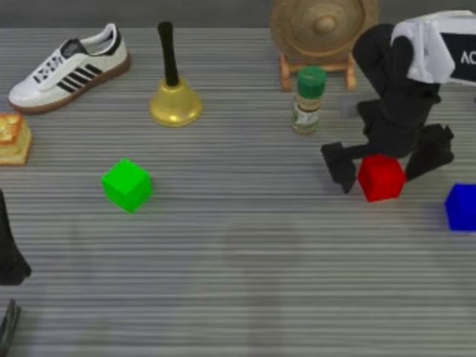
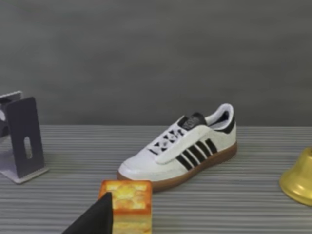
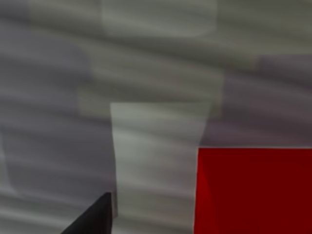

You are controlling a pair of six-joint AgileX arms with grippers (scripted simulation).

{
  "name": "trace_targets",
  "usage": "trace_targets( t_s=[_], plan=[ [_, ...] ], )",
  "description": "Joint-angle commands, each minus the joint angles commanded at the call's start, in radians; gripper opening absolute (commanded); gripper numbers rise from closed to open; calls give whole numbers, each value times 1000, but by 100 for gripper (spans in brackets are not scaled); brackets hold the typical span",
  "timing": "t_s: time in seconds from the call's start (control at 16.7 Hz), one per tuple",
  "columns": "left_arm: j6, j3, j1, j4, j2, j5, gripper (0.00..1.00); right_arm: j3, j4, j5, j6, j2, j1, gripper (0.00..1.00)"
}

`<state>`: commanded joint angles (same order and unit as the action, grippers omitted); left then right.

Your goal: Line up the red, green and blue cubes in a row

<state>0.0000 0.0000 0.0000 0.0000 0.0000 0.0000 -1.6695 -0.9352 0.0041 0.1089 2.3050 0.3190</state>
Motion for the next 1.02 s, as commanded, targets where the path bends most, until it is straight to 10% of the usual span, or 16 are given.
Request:
trace_targets(
  t_s=[0.84, 1.02],
  plan=[
    [0, 0, 0, 0, 0, 0, 100, 0, 0, 0, 0, 0, 0, 2],
    [0, 0, 0, 0, 0, 0, 100, 0, 0, 0, 0, 0, 0, 0]
  ],
)
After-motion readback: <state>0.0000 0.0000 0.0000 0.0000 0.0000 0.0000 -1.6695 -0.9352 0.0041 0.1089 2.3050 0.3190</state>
